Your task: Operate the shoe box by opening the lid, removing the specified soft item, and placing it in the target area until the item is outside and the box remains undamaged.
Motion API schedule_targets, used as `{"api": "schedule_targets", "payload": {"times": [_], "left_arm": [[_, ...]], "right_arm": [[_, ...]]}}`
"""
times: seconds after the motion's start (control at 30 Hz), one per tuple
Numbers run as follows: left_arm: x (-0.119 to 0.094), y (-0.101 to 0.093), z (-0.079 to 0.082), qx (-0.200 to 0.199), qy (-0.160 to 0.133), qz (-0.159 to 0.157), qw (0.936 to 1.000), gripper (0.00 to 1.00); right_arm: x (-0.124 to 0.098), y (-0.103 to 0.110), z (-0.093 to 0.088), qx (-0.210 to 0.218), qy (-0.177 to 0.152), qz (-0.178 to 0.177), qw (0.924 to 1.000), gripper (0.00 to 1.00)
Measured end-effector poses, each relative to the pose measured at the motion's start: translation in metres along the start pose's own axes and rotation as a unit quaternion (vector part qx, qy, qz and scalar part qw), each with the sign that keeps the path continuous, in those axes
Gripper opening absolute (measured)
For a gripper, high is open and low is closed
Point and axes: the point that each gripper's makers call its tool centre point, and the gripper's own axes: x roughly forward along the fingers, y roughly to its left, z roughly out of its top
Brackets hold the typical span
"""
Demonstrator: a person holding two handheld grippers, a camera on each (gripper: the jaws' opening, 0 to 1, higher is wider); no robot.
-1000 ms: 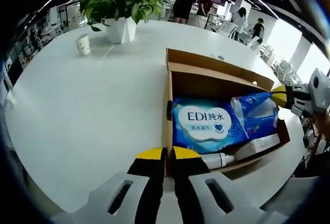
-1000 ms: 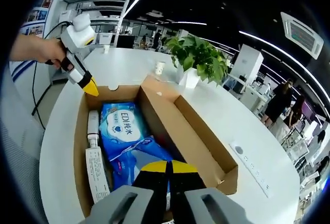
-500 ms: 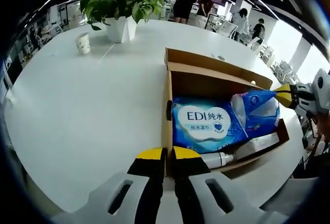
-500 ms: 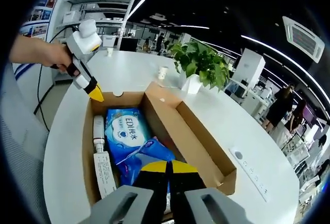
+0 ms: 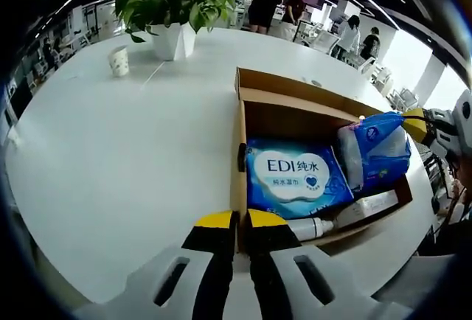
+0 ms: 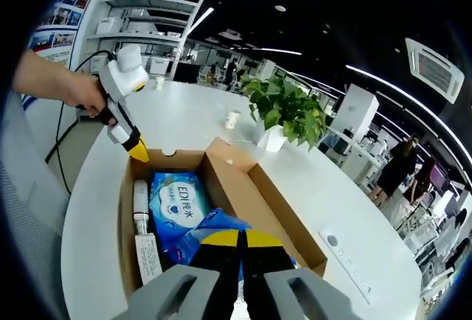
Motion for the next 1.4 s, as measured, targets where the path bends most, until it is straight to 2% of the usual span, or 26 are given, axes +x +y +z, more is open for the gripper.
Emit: {"api": "schedule_targets", "payload": {"times": [0.43,0.73,0.93,1.4], "left_arm": [[-0.009,-0.012,-0.005,0.003,0.0,0.001,1.0,0.03],[-0.01,-0.013,-0.006,0.003,0.0,0.001,1.0,0.03],[-0.009,-0.012,-0.005,0.004,0.0,0.0,1.0,0.03],[-0.008,-0.011,-0.004,0.003,-0.001,-0.001,1.0,0.03]], "right_arm": [[-0.022,-0.013,0.007,0.034,-0.025,-0.008,0.9991,0.0],[-0.04,-0.023,0.013,0.06,-0.047,-0.013,0.997,0.0],[-0.053,-0.034,0.007,0.079,-0.053,-0.022,0.9952,0.0],[-0.087,-0.051,-0.006,0.094,-0.06,-0.039,0.993,0.0]]}}
